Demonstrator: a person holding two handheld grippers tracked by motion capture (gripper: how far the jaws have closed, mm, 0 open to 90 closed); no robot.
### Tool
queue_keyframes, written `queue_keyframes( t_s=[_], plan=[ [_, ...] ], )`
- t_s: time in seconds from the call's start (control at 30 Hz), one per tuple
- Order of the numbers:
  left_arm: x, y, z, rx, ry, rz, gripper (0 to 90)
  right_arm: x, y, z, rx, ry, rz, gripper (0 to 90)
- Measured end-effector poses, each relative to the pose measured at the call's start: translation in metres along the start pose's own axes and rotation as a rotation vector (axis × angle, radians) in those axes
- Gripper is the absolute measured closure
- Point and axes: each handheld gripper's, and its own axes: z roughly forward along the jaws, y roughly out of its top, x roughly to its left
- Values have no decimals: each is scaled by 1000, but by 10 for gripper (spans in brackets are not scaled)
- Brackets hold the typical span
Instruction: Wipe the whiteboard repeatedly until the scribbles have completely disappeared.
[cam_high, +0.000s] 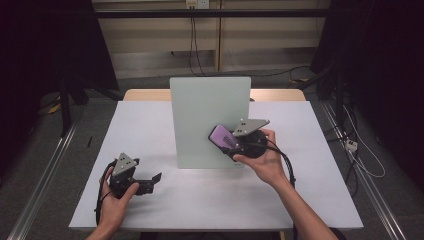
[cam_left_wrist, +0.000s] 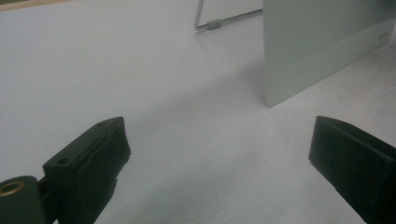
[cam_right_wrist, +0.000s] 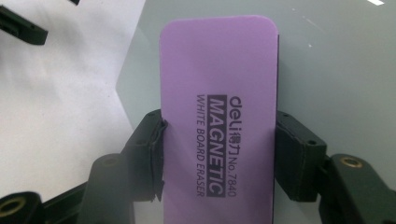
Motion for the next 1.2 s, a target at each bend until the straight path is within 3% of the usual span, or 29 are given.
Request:
queue_keyframes(
  t_s=[0.63, 0.83, 1.2],
  plan=[
    [0, -1, -1, 1, 5, -4, 47, 27, -26, 35, 132, 110, -43, 418],
    [1, -1, -2, 3, 8, -7, 47, 22, -28, 26, 133, 92, -39, 418],
    [3, -4, -2, 2, 5, -21, 47, -6, -26, -13, 44, -4, 18, 418]
  ],
)
